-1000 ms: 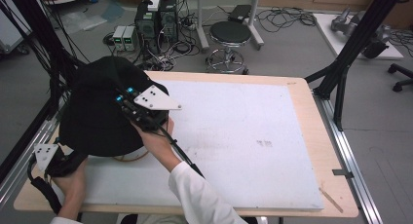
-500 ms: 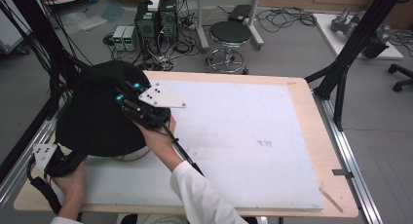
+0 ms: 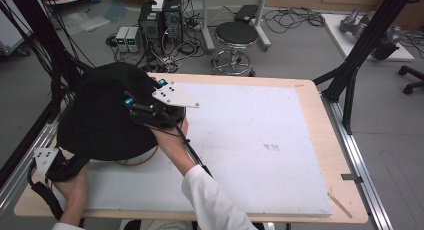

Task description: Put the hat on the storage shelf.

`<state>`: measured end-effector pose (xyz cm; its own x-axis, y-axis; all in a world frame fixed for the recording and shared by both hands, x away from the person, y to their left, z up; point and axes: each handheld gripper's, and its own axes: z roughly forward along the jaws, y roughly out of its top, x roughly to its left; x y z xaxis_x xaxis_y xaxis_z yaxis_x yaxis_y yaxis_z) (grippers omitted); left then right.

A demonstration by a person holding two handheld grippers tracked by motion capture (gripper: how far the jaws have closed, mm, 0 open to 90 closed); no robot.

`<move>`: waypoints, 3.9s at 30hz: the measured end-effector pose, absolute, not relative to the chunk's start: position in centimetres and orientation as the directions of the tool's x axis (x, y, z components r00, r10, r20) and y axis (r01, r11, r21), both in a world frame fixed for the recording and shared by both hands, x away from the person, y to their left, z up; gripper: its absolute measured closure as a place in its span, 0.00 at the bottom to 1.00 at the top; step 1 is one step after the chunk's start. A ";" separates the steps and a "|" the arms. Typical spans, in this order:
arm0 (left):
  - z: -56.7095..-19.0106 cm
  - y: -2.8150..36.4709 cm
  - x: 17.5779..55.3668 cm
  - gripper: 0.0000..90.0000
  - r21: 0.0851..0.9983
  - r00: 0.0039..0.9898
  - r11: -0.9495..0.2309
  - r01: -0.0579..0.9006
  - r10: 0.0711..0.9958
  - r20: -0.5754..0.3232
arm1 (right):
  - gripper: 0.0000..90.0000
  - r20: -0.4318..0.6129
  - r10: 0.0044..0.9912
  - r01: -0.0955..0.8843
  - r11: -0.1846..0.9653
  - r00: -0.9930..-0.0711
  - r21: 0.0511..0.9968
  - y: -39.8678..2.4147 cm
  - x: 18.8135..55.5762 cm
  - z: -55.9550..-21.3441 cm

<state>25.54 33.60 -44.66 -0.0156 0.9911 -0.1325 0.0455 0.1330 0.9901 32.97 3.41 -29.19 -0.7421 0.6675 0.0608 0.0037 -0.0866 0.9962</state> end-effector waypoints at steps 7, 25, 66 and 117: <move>-44.6 33.5 25.5 0.34 0.991 -0.014 0.127 0.046 0.992 -0.127 | 0.13 0.052 0.683 0.038 -0.035 -0.728 0.999 1.3 33.0 -29.0; -44.6 33.4 25.5 0.34 0.991 -0.016 0.124 0.046 0.992 -0.123 | 0.13 0.063 0.786 0.027 -0.058 -0.615 0.998 -7.5 32.5 -29.1; -44.5 33.1 25.7 0.34 0.991 -0.013 0.124 0.046 0.992 -0.124 | 0.13 0.070 0.925 0.135 -0.020 -0.373 0.991 -19.1 29.8 -35.8; -44.5 33.1 25.8 0.34 0.988 -0.016 0.149 0.044 0.989 -0.149 | 0.13 0.101 0.991 0.149 -0.087 -0.091 0.985 -27.6 26.3 -43.1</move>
<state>25.78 33.14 -44.49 -0.0164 0.9888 -0.1485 0.0443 0.1491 0.9878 26.26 -27.55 -43.09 -0.0909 0.9907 0.1011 0.1495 -0.0868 0.9849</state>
